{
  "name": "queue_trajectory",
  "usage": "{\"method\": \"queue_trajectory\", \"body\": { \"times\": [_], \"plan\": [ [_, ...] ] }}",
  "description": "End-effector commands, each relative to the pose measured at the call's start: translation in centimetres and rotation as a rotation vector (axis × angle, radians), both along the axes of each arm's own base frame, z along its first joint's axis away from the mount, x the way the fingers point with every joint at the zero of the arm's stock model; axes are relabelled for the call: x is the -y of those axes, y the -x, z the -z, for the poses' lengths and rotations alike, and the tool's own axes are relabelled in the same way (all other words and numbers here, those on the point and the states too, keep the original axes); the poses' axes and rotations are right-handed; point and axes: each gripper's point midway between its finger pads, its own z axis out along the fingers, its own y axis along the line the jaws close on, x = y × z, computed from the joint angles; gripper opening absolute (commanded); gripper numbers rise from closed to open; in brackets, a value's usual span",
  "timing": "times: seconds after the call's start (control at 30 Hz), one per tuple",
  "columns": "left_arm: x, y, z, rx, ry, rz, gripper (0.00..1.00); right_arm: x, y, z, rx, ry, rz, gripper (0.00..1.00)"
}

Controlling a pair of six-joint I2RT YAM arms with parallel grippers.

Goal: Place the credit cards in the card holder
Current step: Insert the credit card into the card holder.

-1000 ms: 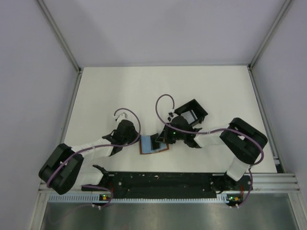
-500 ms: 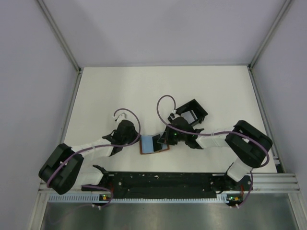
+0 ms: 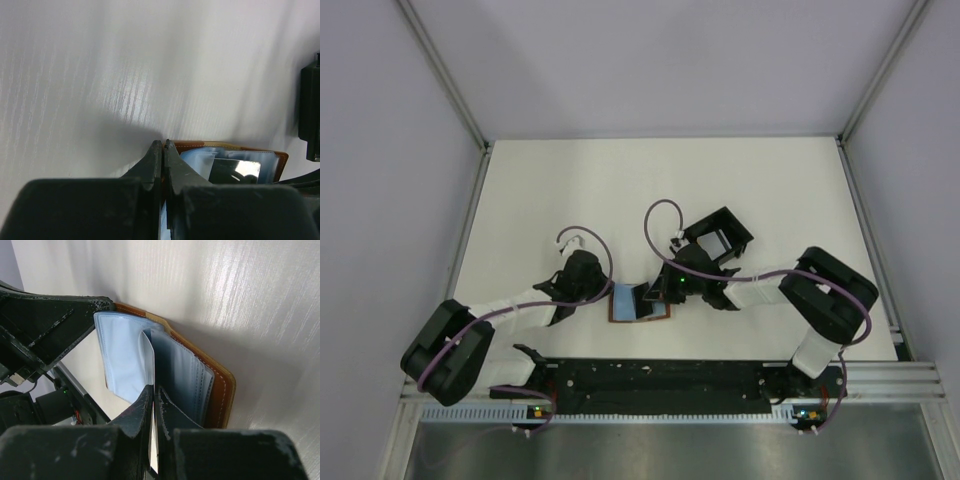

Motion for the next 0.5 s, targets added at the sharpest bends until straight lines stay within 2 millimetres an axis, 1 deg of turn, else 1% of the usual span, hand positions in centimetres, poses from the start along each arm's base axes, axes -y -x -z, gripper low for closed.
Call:
{"method": "queue_trajectory", "body": {
  "times": [0.0, 0.07, 0.1, 0.2, 0.27, 0.33, 0.47],
  "plan": [
    [-1.8, 2.4, 2.6, -0.108, -0.080, -0.012, 0.00, 1.3, 0.8, 2.0, -0.054, 0.076, 0.059, 0.00],
    [-1.8, 2.4, 2.6, -0.103, -0.081, -0.014, 0.00, 2.5, 0.5, 2.2, -0.048, 0.106, 0.118, 0.00],
    [-1.8, 2.4, 2.5, -0.101, -0.077, -0.016, 0.00, 2.8, 0.2, 2.0, -0.030, 0.099, 0.139, 0.00],
    [-1.8, 2.4, 2.5, -0.102, -0.076, -0.016, 0.00, 3.0, 0.1, 2.0, -0.027, 0.110, 0.146, 0.00],
    [-1.7, 2.3, 2.4, -0.099, -0.069, -0.015, 0.00, 2.0, 0.3, 2.0, -0.040, 0.080, 0.114, 0.00],
    [-1.5, 2.4, 2.4, -0.098, -0.059, -0.008, 0.00, 1.2, 0.6, 2.4, -0.066, 0.046, 0.101, 0.00],
    [-1.4, 2.6, 2.5, -0.104, -0.050, -0.008, 0.00, 0.2, 0.6, 2.3, -0.074, 0.013, 0.086, 0.00]
  ]
}}
